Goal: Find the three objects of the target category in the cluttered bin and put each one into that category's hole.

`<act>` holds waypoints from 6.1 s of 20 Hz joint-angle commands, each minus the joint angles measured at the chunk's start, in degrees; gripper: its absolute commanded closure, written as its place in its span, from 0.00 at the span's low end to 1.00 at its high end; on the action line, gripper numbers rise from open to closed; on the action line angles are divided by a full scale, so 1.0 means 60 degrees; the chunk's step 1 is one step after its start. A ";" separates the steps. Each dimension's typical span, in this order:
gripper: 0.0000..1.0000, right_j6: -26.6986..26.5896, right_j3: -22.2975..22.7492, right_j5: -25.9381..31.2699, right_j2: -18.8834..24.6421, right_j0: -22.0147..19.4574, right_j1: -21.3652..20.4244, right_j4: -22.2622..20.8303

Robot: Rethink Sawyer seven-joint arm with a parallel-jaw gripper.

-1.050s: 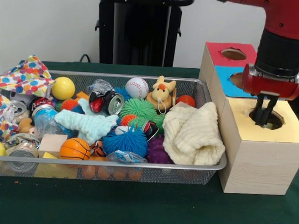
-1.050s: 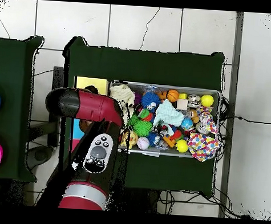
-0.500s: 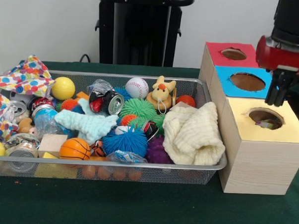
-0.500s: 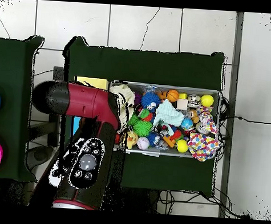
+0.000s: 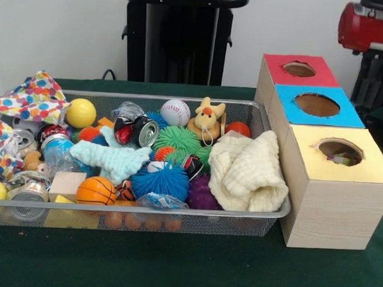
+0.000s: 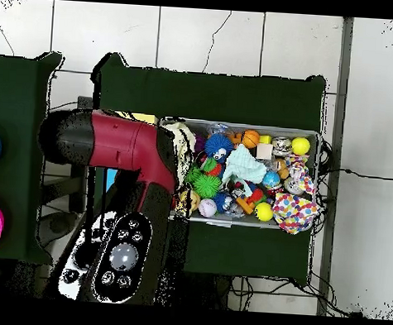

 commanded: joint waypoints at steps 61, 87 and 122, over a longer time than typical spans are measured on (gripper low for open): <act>0.00 -0.1758 0.3436 -0.1406 0.5712 -0.8066 -0.2078 -0.7063; 0.00 -0.1713 0.4019 -0.1718 0.6043 -0.9616 -0.1550 -0.7932; 0.00 -0.0805 0.4484 -0.2994 0.6204 -1.0750 -0.0293 -0.8734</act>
